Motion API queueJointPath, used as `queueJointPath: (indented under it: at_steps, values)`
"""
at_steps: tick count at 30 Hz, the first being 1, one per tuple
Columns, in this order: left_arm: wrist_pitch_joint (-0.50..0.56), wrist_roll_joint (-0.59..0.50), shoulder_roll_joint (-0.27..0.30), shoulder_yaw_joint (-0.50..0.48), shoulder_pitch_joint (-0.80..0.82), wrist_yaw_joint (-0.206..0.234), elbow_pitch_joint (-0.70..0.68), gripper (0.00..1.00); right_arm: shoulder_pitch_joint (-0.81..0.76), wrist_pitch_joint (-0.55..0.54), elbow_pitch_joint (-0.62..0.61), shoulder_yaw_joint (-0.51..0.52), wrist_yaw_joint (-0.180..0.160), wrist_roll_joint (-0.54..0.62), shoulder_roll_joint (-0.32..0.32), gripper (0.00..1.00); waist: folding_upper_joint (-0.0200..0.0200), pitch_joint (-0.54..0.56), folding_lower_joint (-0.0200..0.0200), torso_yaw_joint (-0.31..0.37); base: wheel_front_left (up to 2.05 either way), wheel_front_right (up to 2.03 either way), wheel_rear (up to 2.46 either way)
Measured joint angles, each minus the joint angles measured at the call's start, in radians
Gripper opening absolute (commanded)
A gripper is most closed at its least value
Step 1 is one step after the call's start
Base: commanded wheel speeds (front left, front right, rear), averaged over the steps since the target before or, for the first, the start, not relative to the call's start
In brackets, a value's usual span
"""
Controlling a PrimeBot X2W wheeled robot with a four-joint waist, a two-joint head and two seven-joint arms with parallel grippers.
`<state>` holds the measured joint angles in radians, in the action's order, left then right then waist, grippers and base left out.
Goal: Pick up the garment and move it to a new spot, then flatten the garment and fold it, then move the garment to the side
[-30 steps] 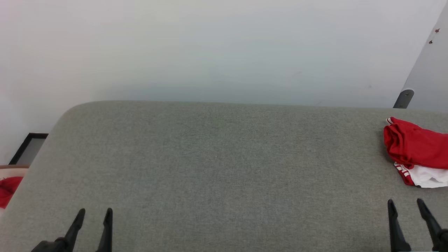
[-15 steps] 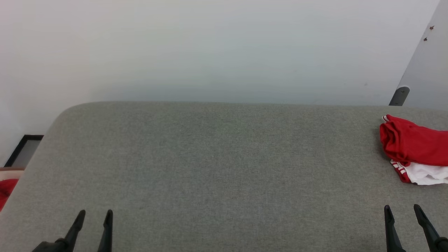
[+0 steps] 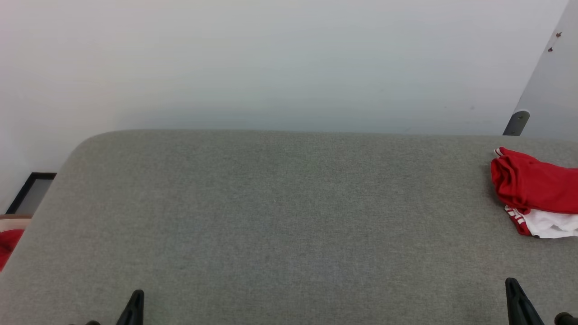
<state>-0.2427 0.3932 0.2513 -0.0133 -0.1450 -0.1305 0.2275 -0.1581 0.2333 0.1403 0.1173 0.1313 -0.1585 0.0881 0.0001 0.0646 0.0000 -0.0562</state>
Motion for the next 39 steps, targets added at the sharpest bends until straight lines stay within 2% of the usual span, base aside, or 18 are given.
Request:
queueJointPath:
  at_steps: [20,39]
  values:
    - [0.092,0.311,-0.051,-0.026,0.059,0.0,0.005,0.0,0.054,-0.086,0.024,-0.001,0.0,-0.372,-0.008,0.0,-0.0001,-0.011,0.0,0.009,0.0,0.0,0.0]
    - [0.162,0.55,-0.09,-0.046,0.107,0.0,0.008,0.0,0.111,-0.155,0.045,-0.001,0.0,-0.656,-0.016,0.0,0.0,-0.022,0.0,0.018,0.0,0.0,0.0]
